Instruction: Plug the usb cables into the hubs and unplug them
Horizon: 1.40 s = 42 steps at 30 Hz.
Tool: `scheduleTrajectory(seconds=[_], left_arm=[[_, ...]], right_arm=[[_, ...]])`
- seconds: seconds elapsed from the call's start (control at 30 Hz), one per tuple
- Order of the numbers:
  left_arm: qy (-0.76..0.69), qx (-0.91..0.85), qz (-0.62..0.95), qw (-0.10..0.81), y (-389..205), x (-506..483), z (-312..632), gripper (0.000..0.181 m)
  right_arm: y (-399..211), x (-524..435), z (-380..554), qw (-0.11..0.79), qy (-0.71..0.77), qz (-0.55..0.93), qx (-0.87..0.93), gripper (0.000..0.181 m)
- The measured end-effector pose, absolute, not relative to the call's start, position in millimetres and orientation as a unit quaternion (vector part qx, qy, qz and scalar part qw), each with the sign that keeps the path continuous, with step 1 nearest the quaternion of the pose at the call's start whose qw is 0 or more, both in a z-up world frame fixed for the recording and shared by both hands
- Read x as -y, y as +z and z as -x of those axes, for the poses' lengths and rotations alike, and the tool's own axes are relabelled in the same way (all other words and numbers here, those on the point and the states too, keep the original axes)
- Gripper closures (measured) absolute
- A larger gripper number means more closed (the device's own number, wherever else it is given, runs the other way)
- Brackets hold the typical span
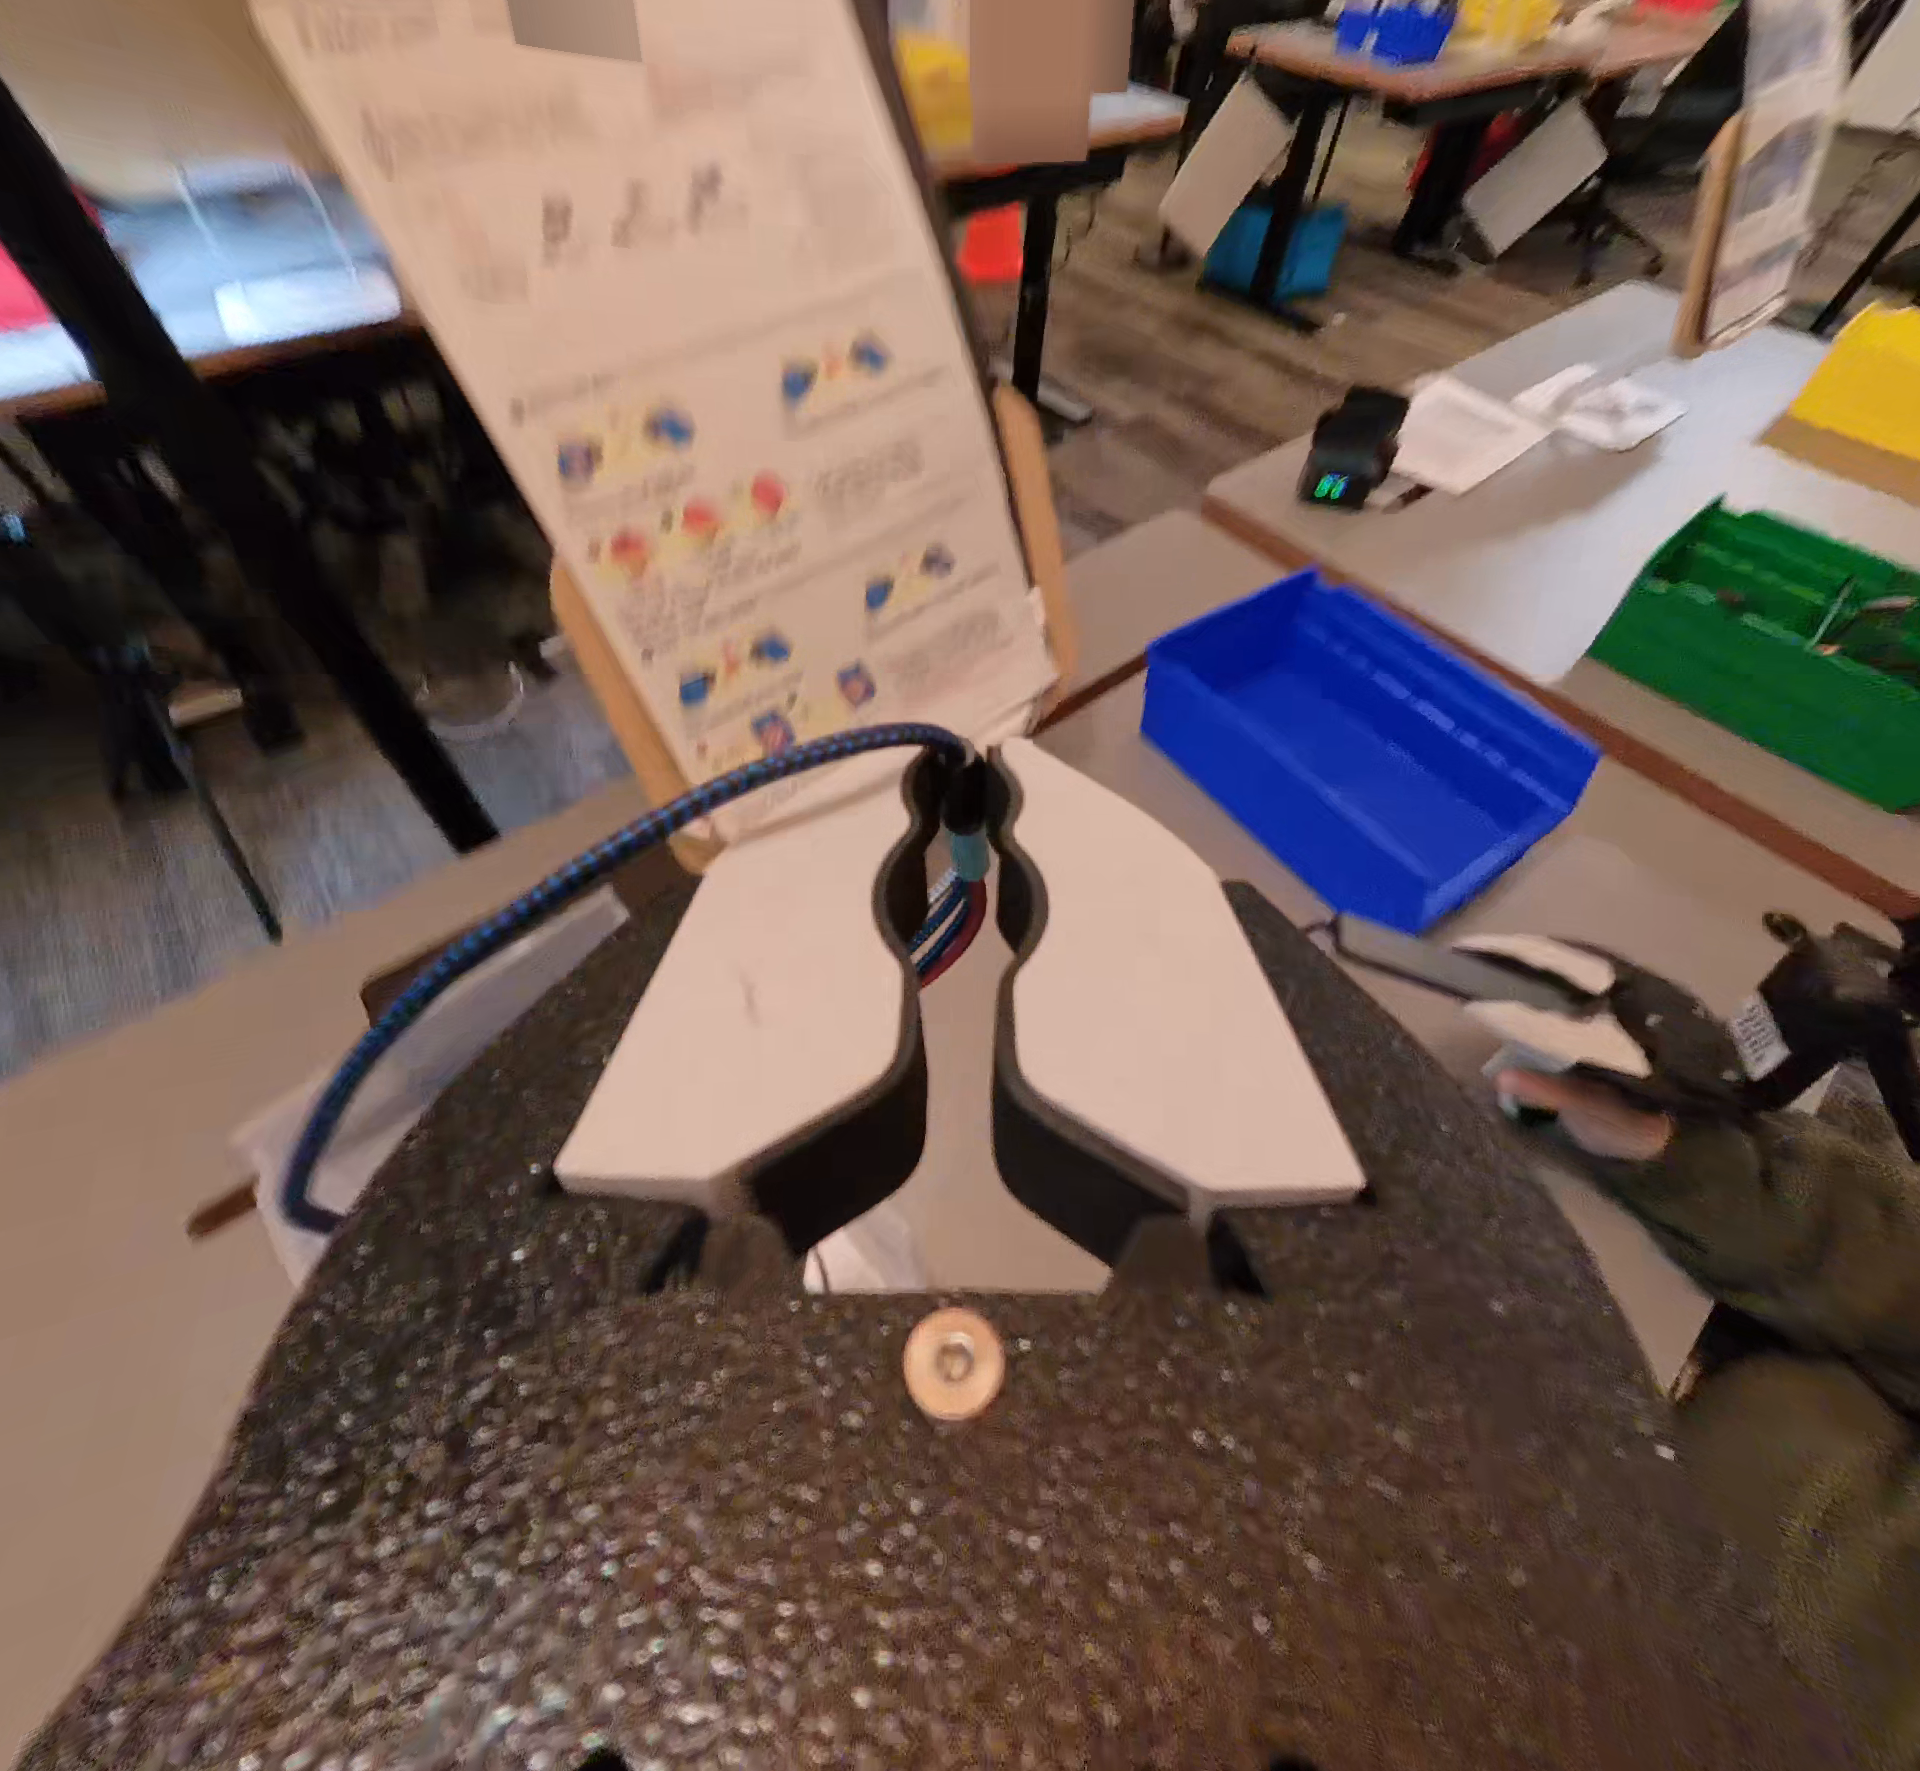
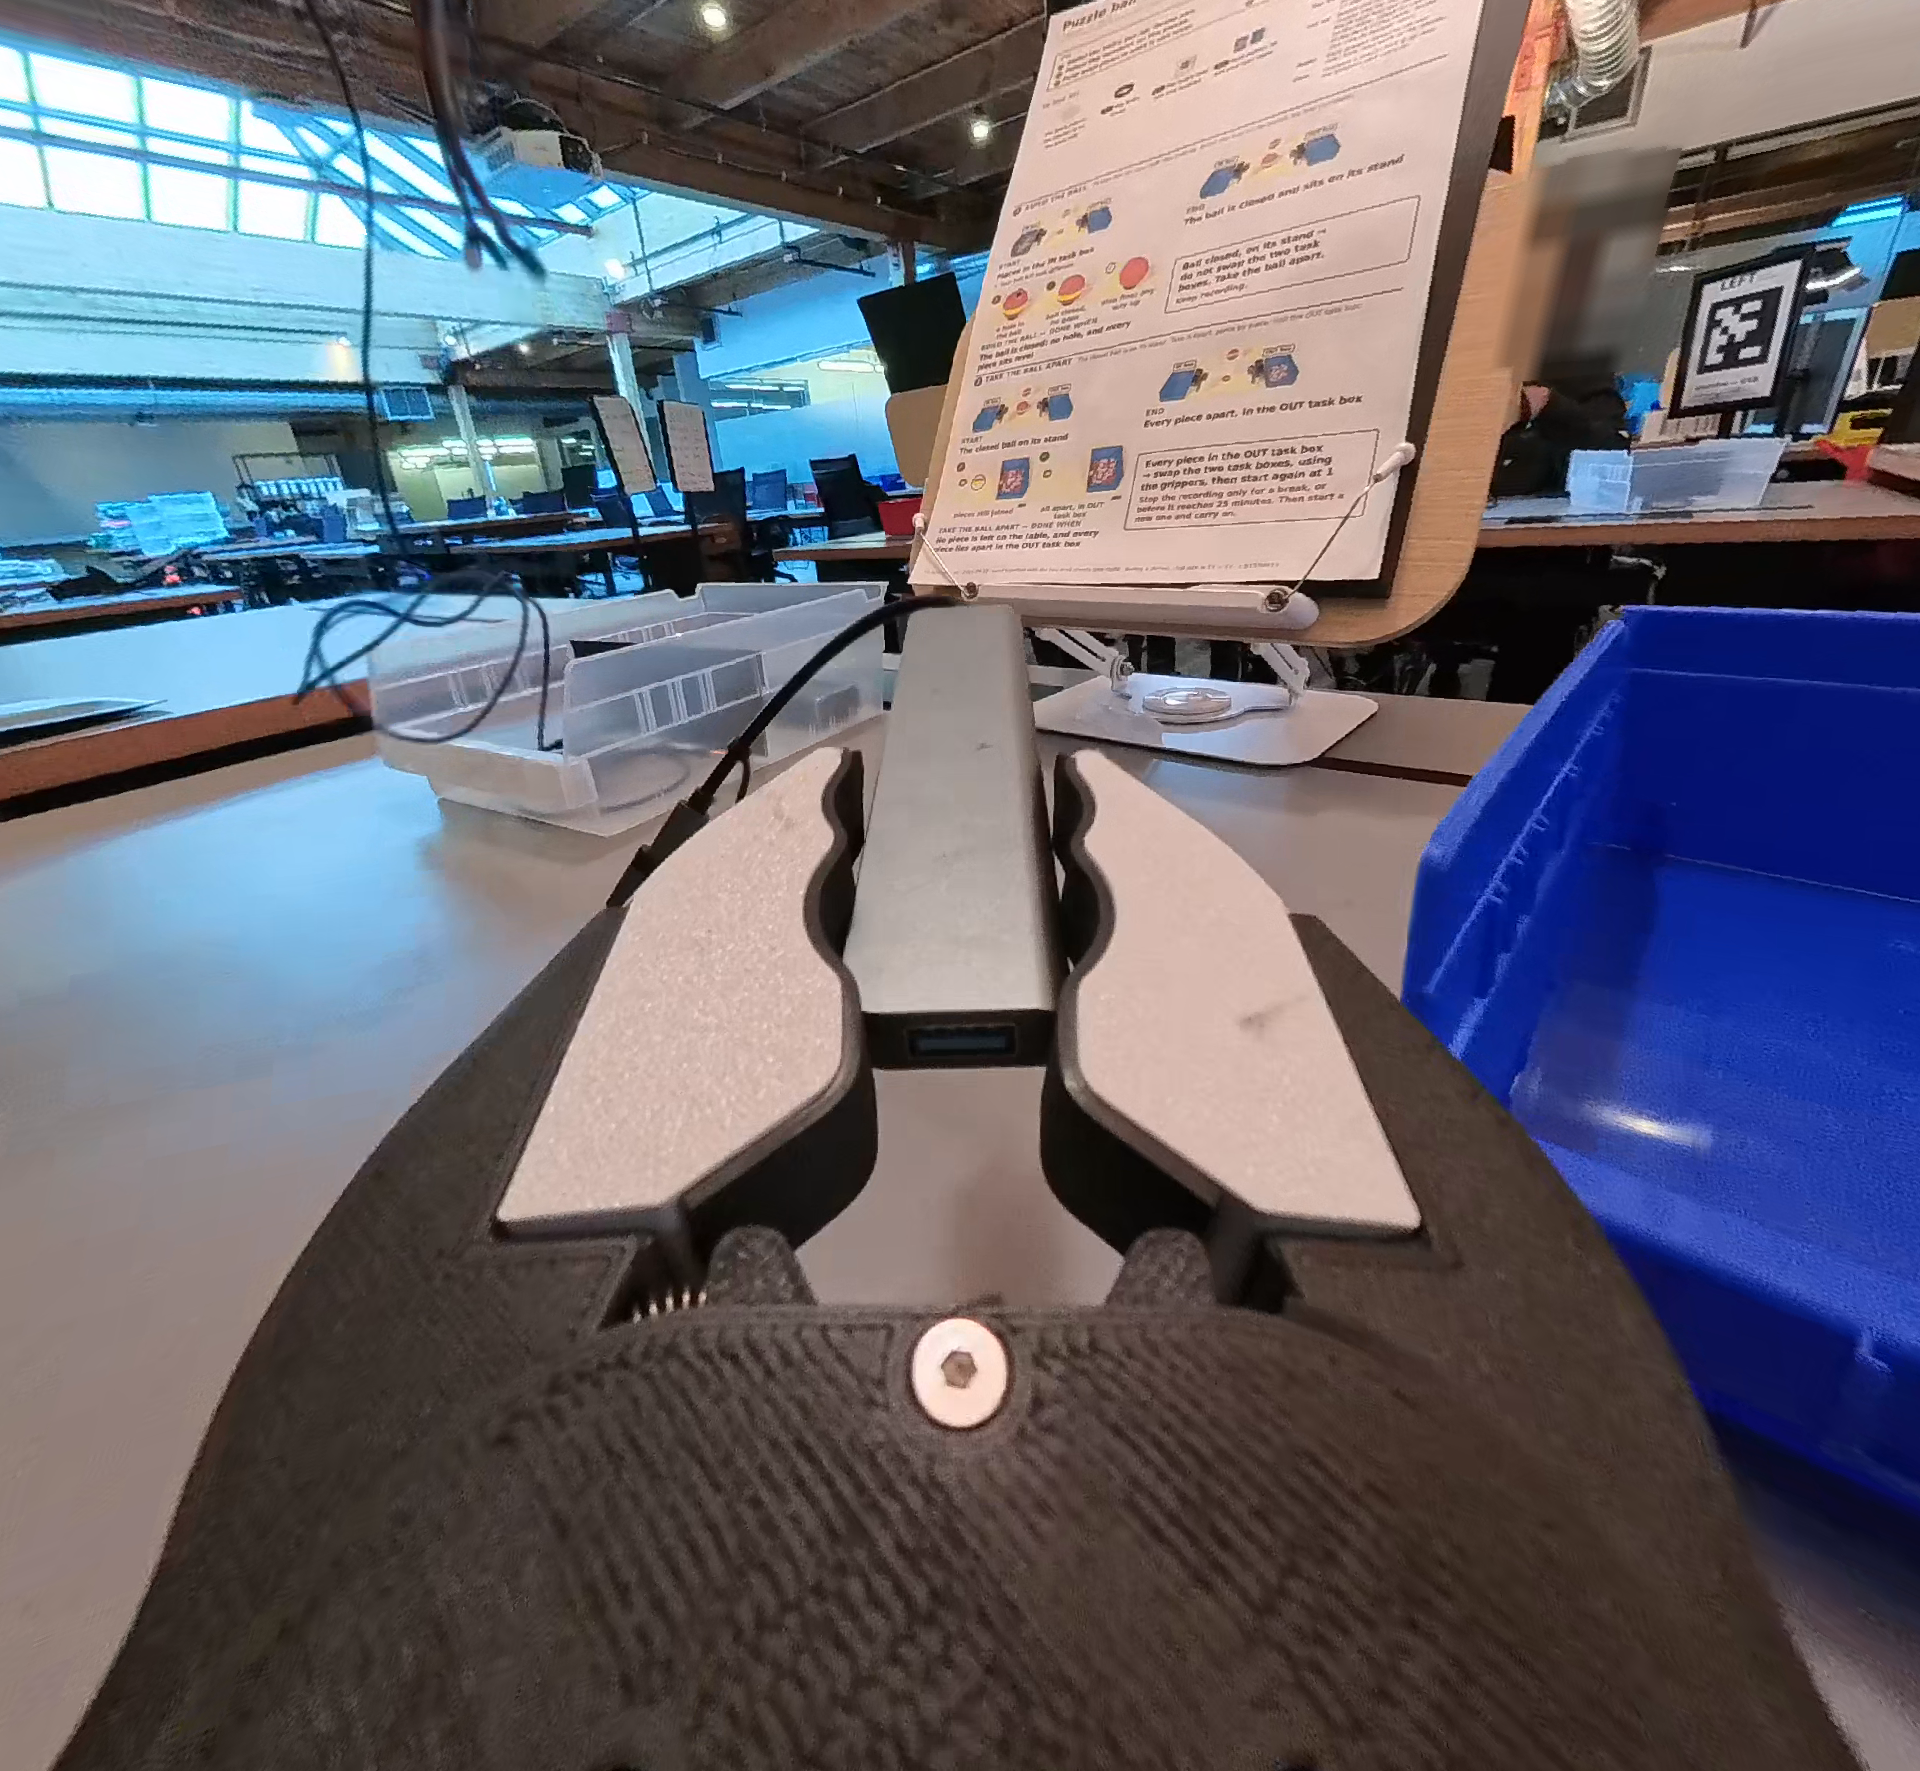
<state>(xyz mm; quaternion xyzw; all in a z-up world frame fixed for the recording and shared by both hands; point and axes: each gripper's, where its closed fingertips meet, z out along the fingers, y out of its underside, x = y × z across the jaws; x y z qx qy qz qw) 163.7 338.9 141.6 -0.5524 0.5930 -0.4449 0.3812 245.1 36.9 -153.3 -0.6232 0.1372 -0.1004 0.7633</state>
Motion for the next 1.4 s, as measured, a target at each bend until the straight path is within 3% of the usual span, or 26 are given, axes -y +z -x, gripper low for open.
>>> scheduleTrajectory(seconds=[0.23, 0.33, 0.47, 0.73, 0.83, 1.13, 1.3, 1.4], left_arm=[[-0.503, -0.638, 0.433, 0.391, 256.5, -223.4, -157.0, 0.175], [-0.496, -0.678, 0.392, 0.374, 257.5, -182.2, -158.2, 0.175], [-0.471, -0.718, 0.389, 0.334, 188.6, -158.9, -166.4, 0.174], [-0.467, -0.746, 0.446, 0.166, -47.0, -153.9, -142.1, 0.174], [-0.482, -0.717, 0.485, 0.134, -107.5, -159.4, -133.0, 0.174], [-0.612, -0.534, 0.572, 0.117, -171.3, -199.3, -109.1, 0.173], [-0.597, -0.5, 0.62, 0.092, -204.8, -220.8, -67.8, 0.169], [-0.558, -0.46, 0.686, 0.072, -225.0, -243.9, -44.4, 0.153]], right_arm=[[-152.3, -27.6, -250.7, 0.767, -0.105, 0.615, -0.151, 0.146], [-149.7, -18.4, -259.9, 0.771, -0.109, 0.604, -0.17, 0.146], [-146.3, -5.1, -271.9, 0.773, -0.126, 0.593, -0.186, 0.146], [-149.4, 4.8, -281.4, 0.771, -0.135, 0.59, -0.196, 0.146], [-150.5, 1.9, -279.9, 0.768, -0.138, 0.596, -0.187, 0.146], [-150.9, -1.8, -276.2, 0.766, -0.143, 0.603, -0.173, 0.146], [-151.5, -4.4, -274.2, 0.762, -0.146, 0.609, -0.166, 0.146], [-151.8, -4.9, -274.3, 0.761, -0.146, 0.61, -0.165, 0.146]])
